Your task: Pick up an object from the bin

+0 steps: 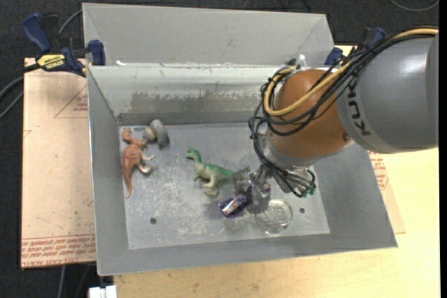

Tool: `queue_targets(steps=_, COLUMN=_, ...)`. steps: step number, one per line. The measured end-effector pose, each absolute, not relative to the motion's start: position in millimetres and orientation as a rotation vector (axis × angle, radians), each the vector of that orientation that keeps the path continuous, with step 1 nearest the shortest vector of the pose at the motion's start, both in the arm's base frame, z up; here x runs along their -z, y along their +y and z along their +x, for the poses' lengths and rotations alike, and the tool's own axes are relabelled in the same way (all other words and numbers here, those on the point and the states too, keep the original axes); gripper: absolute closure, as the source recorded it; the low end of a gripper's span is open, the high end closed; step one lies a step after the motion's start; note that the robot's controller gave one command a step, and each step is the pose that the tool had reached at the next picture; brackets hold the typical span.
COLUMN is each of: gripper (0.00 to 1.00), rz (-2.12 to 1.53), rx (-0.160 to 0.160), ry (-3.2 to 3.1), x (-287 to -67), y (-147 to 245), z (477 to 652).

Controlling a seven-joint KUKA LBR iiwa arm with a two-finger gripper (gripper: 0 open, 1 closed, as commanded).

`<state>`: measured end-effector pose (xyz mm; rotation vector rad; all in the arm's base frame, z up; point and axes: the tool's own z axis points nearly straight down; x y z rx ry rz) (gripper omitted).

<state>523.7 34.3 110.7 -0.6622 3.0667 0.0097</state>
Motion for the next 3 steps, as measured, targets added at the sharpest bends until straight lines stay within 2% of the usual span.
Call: queue_targets(steps=3, gripper=1.00, rz=-0.662, rx=-0.010, ry=3.065, x=-128.1, y=34.6, z=524.3)
